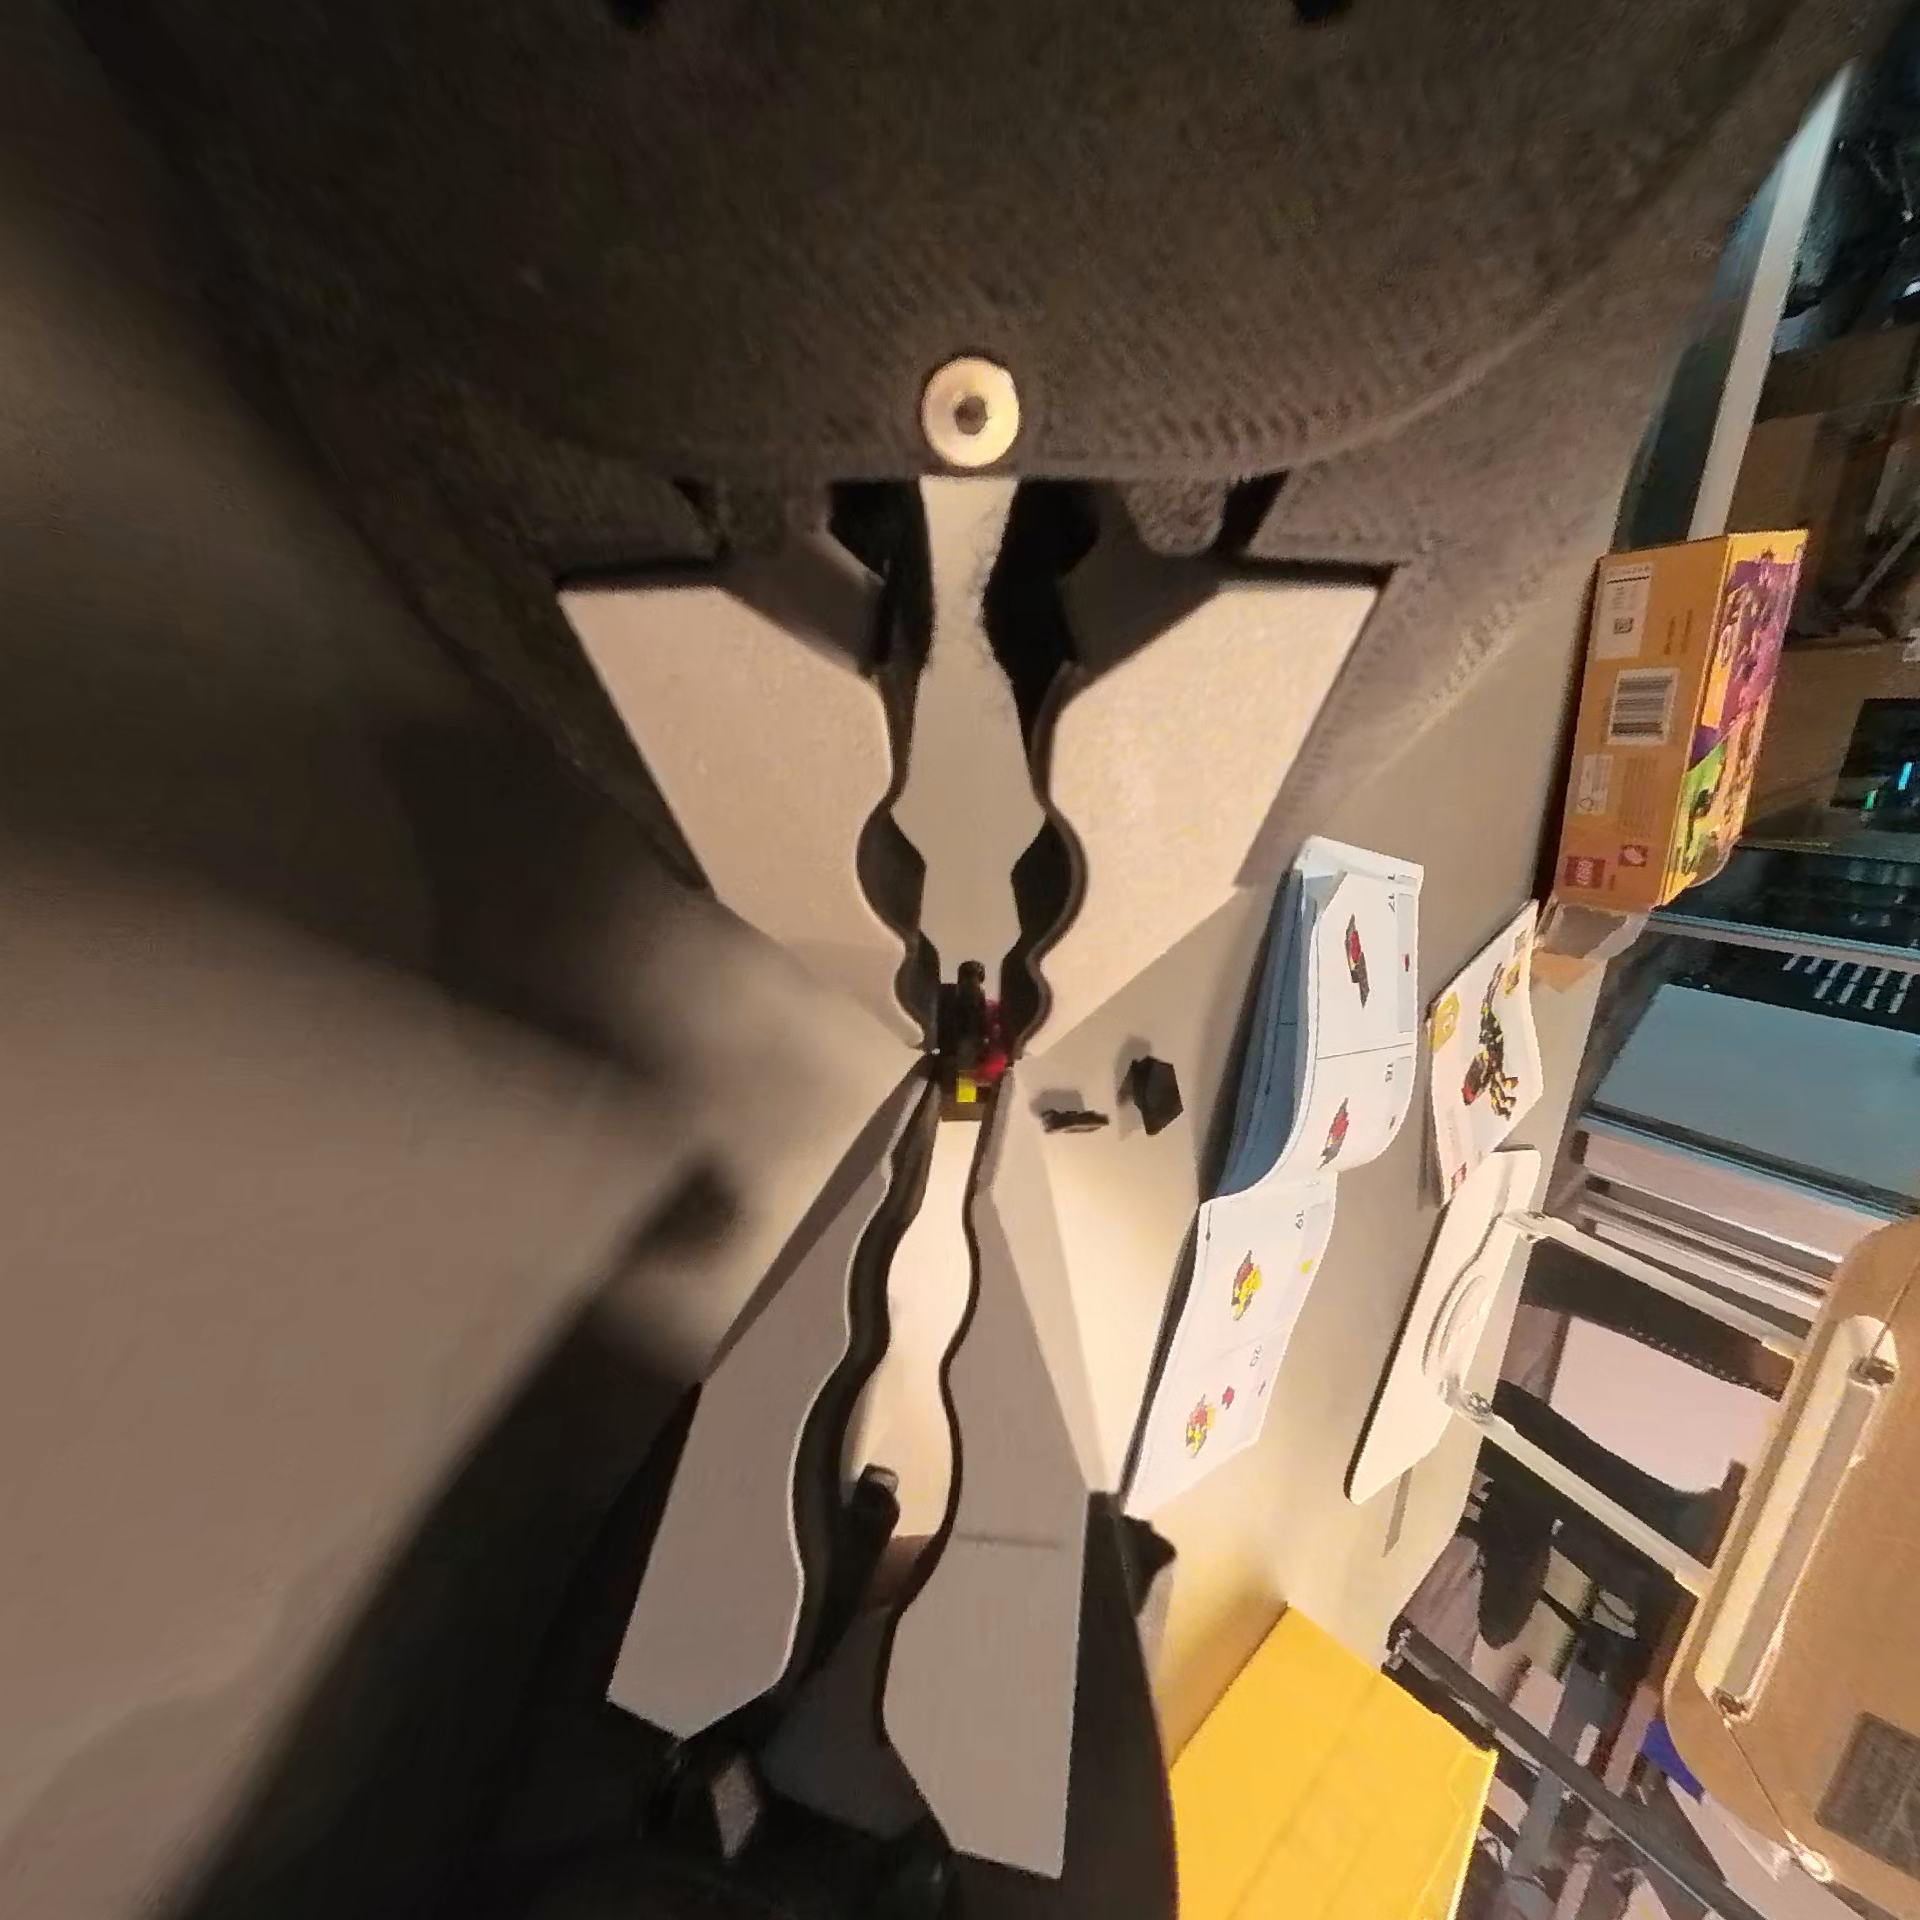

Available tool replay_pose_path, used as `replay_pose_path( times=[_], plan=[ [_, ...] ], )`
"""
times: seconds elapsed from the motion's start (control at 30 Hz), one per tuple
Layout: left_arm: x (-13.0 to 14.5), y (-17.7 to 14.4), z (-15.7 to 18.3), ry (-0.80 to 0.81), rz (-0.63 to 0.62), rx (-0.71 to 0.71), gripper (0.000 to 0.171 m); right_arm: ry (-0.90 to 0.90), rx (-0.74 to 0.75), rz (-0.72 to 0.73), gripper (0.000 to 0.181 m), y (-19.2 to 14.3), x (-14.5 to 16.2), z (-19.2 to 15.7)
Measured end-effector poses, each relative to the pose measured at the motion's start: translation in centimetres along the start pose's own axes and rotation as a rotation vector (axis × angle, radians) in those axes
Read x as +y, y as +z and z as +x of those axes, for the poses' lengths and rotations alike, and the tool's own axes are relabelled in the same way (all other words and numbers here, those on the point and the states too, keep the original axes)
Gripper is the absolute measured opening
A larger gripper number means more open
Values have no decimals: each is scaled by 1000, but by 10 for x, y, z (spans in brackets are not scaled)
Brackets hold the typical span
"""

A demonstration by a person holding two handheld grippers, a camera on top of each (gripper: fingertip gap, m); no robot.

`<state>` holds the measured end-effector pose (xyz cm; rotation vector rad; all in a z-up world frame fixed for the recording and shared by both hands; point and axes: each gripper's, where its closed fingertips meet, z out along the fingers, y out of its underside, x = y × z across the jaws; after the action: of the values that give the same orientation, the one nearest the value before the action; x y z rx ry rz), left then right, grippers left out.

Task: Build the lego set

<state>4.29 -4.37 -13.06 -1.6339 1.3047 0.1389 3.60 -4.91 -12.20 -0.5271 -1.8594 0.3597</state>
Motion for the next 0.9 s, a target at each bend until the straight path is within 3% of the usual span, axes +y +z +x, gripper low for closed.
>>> replay_pose_path(
  times=[0.1,0.17,0.23,0.43,0.63,0.8,0.9],
  plan=[
    [-1,0,-5,-22,46,-17,11,1,52,21,8,-1,0,7],
    [3,-2,-11,-26,38,-46,11,-1,80,-10,34,0,6,11],
    [0,-3,-10,-34,72,-43,11,28,63,-76,44,6,17,10],
    [-7,-1,-3,37,102,-46,11,19,41,-112,16,9,22,5],
    [-4,0,7,279,47,-70,11,-88,10,-145,12,9,23,-5],
    [-1,2,7,316,-5,-83,11,-95,4,-156,12,11,27,-5],
    [0,5,10,260,7,-94,11,-76,-27,-149,13,12,29,-10]
  ],
)
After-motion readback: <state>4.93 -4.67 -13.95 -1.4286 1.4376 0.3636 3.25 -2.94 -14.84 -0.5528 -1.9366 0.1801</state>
